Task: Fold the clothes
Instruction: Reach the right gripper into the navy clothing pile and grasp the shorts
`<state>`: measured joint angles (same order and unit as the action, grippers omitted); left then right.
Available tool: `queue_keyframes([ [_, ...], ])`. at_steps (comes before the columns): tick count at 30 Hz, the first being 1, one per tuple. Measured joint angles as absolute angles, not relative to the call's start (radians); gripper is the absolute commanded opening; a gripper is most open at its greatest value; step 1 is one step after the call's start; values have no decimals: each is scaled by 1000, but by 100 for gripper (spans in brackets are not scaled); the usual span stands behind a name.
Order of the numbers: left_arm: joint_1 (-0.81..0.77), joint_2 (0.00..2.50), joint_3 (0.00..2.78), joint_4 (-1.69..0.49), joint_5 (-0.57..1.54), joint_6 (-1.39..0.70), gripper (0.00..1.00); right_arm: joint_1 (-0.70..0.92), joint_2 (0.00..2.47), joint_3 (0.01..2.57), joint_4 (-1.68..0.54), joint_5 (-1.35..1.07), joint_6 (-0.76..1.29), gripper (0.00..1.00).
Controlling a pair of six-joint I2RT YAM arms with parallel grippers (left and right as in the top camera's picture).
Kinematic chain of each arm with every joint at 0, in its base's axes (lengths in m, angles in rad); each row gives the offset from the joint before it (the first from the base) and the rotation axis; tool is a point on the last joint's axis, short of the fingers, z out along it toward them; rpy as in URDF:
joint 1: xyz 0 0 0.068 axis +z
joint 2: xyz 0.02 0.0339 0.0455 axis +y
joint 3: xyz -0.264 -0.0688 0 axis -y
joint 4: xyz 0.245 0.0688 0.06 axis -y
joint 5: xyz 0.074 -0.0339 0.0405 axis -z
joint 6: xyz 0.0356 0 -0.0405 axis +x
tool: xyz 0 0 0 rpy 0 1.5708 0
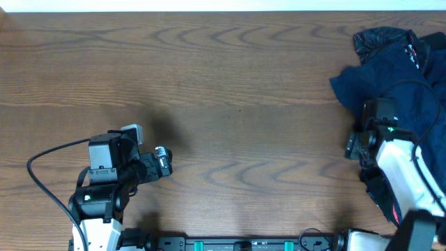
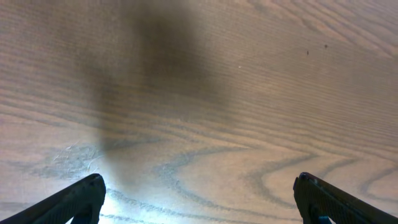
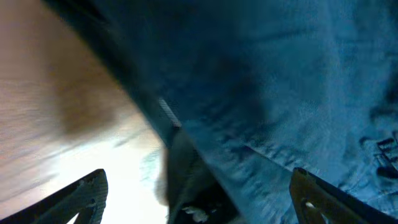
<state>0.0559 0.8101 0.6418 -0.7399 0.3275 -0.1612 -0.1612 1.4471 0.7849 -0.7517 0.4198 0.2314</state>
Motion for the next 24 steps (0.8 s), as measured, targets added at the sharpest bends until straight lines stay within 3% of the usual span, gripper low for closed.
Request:
queue_keyframes([
  [4, 56, 810, 642, -733, 331, -161, 98, -190, 1499, 785, -751, 434, 235, 64],
  [10, 56, 810, 642, -733, 331, -161, 98, -228, 1529, 785, -746, 458, 245, 45],
  [18, 56, 810, 642, -733, 331, -161, 98, -239, 1529, 785, -742, 471, 250, 1],
  [24, 56, 810, 642, -733, 331, -161, 98, -239, 1529, 786, -745, 468, 253, 1],
])
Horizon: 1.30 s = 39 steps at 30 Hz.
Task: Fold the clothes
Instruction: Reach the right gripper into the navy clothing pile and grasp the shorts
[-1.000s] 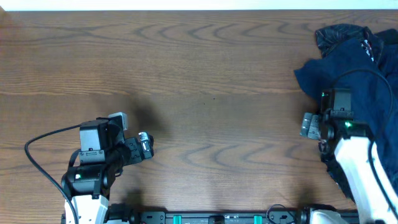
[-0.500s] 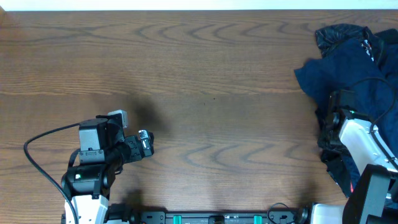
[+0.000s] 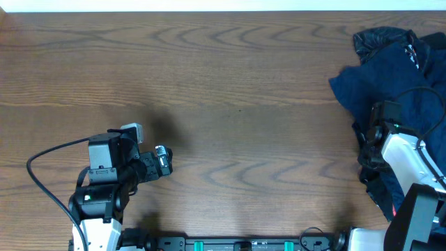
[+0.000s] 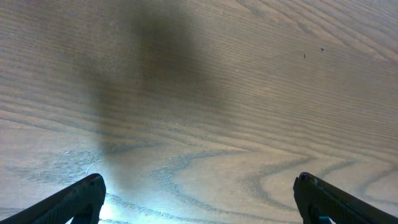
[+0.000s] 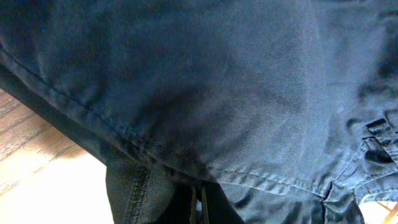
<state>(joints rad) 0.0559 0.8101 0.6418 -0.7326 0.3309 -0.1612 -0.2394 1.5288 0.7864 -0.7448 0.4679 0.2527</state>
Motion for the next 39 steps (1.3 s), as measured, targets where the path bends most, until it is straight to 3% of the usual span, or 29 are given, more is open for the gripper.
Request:
queue_keyframes([
  [8, 56, 810, 642, -720, 331, -161, 98, -240, 1500, 994, -879, 341, 227, 1],
  [14, 56, 810, 642, -701, 334, -161, 98, -197, 1448, 1241, -866, -28, 76, 1],
  [21, 56, 810, 642, -699, 334, -161, 98, 42, 1458, 1254, -887, -217, -22, 1],
  [31, 56, 810, 642, -699, 334, -161, 98, 421, 1530, 1249, -767, -270, -41, 3],
  [37, 56, 810, 642, -699, 334, -161, 98, 554, 1637, 1249, -702, -273, -27, 2],
  [39, 56, 810, 642, -699, 334, -161, 98, 585, 1673, 1249, -685, -272, -19, 10],
])
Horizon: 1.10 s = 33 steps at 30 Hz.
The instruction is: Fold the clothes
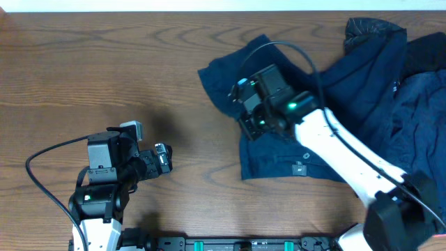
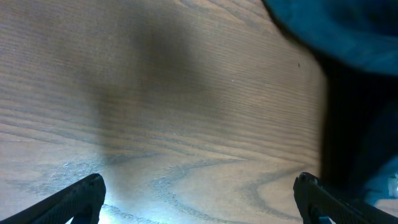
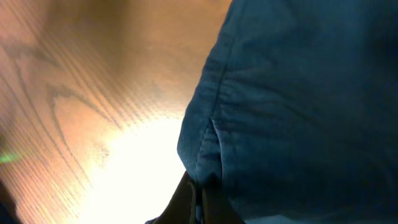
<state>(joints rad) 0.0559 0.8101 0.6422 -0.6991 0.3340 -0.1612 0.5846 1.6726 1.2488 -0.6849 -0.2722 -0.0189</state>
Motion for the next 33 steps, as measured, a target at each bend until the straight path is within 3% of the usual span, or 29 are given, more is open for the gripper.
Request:
queue_keyframes([
  [2, 56, 810, 642, -700, 334, -161, 98, 617, 1707, 1248, -660, -277, -11, 31],
  [4, 56, 810, 642, -702, 335, -161, 98, 637, 1722, 1248, -627, -277, -8, 37],
  [6, 56, 810, 642, -703, 340, -161, 98, 649, 1724, 1248, -598, -279, -9, 50],
  [8, 56, 810, 642, -704, 358, -162, 98, 650, 1721, 1248, -582, -271, -1, 52],
  [9, 56, 810, 642, -704, 369, -162, 98, 647, 1719, 1248, -581, -258, 4, 58],
  [13, 56, 810, 642, -705, 425, -162, 98, 597, 1677, 1248, -595, -170, 83, 86],
  [14, 56, 810, 642, -706, 437, -169, 98, 567, 1650, 1248, -606, -149, 98, 99],
  [22, -23, 876, 642, -694, 472, -255, 98, 327, 1454, 1258, -730, -68, 158, 99],
  [33, -346, 1169, 642, -438, 485, -495, 98, 115, 1422, 1260, -926, 1, 165, 99],
])
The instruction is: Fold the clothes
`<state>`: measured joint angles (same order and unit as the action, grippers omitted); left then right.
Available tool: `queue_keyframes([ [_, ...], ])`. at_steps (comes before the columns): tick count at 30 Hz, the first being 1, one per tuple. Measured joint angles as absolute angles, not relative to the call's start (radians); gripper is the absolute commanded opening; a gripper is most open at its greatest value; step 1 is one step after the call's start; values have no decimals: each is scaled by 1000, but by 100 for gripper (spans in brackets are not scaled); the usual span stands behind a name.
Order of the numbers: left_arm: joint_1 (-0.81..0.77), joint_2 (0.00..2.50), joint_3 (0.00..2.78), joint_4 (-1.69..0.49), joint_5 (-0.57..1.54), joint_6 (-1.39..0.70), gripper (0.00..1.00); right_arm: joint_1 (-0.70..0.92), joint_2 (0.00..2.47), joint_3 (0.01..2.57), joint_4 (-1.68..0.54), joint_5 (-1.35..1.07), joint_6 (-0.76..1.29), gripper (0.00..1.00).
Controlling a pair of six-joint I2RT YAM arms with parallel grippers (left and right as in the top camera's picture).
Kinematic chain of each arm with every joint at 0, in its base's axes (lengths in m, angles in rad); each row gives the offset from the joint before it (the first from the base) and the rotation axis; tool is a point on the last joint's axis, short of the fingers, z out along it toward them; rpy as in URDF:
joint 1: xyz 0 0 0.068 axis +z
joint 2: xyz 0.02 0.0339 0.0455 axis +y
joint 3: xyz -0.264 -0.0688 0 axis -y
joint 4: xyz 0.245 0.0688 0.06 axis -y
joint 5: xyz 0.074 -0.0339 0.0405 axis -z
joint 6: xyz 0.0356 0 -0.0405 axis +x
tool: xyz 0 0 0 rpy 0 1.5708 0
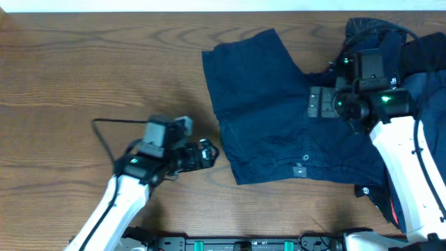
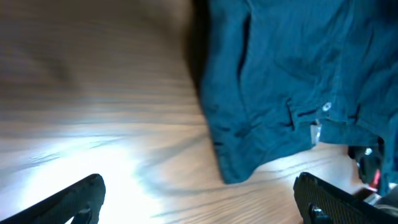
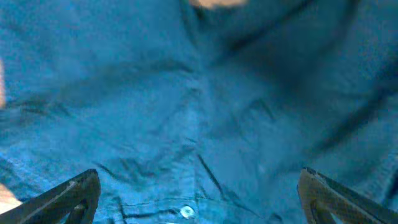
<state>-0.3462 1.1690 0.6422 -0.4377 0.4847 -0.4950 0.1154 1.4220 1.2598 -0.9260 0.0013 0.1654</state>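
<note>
A pair of navy shorts (image 1: 268, 115) lies spread out right of the table's middle, its waistband with a metal button (image 3: 185, 212) toward the front. My right gripper (image 1: 313, 103) hovers open over the shorts' right half; cloth (image 3: 199, 93) fills the right wrist view between its spread fingers (image 3: 68, 196). My left gripper (image 1: 206, 155) is open just left of the shorts' front left corner (image 2: 233, 177), nothing between its fingers (image 2: 74, 199).
A heap of other dark clothes (image 1: 418, 59) lies at the far right edge, partly under my right arm. A small label (image 1: 362, 189) shows on cloth at the front right. Bare wooden table (image 1: 104, 70) stretches to the left.
My right gripper was shut on the shorts' edge at mid-table; it is now open and further right above them. The shorts lie flatter. My left gripper has moved right, up to the shorts' corner.
My right gripper was open at the heap on the right edge, then shut on dark cloth there. Later it held the shorts at mid-table. Now they lie spread and released. The left arm stayed at the front left until its move to the shorts.
</note>
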Motion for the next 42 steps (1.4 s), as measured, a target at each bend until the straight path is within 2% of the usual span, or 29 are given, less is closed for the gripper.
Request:
queue_keyframes([
  [9, -526, 1473, 643, -203, 491, -801, 99, 56, 1422, 1260, -984, 9, 168, 99],
  [13, -577, 1557, 663, -109, 498, -900, 90, 39, 1422, 1260, -986, 16, 168, 99],
  [16, -632, 1604, 676, -30, 504, -964, 70, 34, 1422, 1260, -989, 18, 168, 99],
  [19, -683, 1633, 677, -1, 510, -999, 36, 34, 1422, 1260, -990, 27, 168, 99],
  [21, -714, 1649, 673, -9, 510, -1009, 9, 34, 1422, 1260, -991, 32, 168, 99],
  [22, -722, 1653, 672, -17, 511, -1015, 6, 34, 1422, 1260, -991, 34, 168, 99],
  [26, -714, 1655, 668, -67, 523, -1013, 6, 34, 1422, 1260, -995, 39, 168, 99],
  [30, -634, 1621, 669, -202, 543, -947, 6, 33, 1422, 1260, -1009, 55, 168, 99],
  [36, -320, 1478, 664, -375, 471, -706, 6, 27, 1422, 1260, -1013, 69, 168, 99],
  [42, 46, 1357, 711, -212, 335, -538, 8, 27, 1422, 1260, -1013, 73, 168, 99],
])
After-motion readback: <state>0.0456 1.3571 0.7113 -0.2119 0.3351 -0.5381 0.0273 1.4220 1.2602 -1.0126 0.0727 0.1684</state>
